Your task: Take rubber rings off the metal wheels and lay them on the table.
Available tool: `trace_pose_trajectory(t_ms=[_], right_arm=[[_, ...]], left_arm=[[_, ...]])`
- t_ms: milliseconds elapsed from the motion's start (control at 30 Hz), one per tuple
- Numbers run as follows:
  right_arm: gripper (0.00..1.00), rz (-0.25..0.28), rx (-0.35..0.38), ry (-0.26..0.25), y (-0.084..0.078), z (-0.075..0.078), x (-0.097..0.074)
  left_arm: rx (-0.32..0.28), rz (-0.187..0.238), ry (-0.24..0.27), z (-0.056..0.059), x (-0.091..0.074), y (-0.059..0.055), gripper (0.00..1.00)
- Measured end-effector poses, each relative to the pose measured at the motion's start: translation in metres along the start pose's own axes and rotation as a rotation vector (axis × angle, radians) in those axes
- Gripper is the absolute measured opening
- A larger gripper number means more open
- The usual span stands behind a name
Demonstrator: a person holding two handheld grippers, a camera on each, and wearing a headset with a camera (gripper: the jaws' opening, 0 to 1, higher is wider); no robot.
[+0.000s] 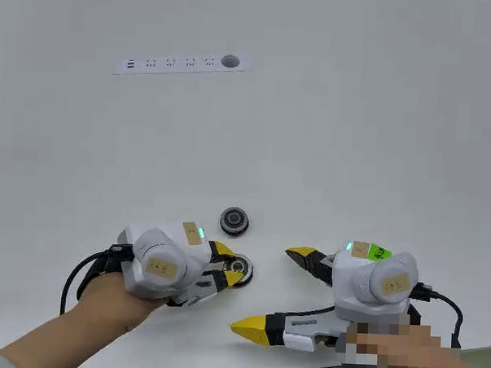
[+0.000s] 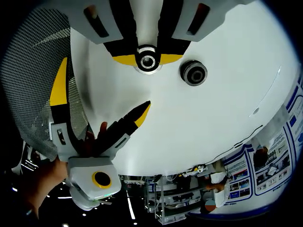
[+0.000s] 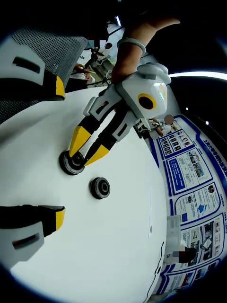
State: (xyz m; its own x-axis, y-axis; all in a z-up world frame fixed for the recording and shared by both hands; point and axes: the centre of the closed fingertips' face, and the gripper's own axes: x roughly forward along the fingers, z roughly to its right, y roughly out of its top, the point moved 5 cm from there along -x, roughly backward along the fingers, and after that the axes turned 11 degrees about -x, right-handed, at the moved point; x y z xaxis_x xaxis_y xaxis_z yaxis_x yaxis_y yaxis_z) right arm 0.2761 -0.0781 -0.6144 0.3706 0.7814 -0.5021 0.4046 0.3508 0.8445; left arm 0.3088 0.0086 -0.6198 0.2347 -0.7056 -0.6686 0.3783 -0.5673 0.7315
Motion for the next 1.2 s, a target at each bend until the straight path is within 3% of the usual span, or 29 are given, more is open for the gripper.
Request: trace_pose_trajectory(t_ms=[333, 600, 1200], right_arm=[[0.91, 0.015, 0.028, 0.006, 0.0, 0.0, 0.001], [0.9, 0.049, 0.094, 0.045, 0.006, -0.003, 0.005], [0.86, 0.104, 0.318, 0.152, 0.018, -0.004, 0.014]], left_arm=[[0.039, -0.011, -0.011, -0.001, 0.002, 0.0, 0.14], [0.057, -0.014, -0.018, 0.0, 0.002, 0.0, 0.13], [0.057, -0.007, -0.027, 0.0, 0.0, 0.0, 0.13]])
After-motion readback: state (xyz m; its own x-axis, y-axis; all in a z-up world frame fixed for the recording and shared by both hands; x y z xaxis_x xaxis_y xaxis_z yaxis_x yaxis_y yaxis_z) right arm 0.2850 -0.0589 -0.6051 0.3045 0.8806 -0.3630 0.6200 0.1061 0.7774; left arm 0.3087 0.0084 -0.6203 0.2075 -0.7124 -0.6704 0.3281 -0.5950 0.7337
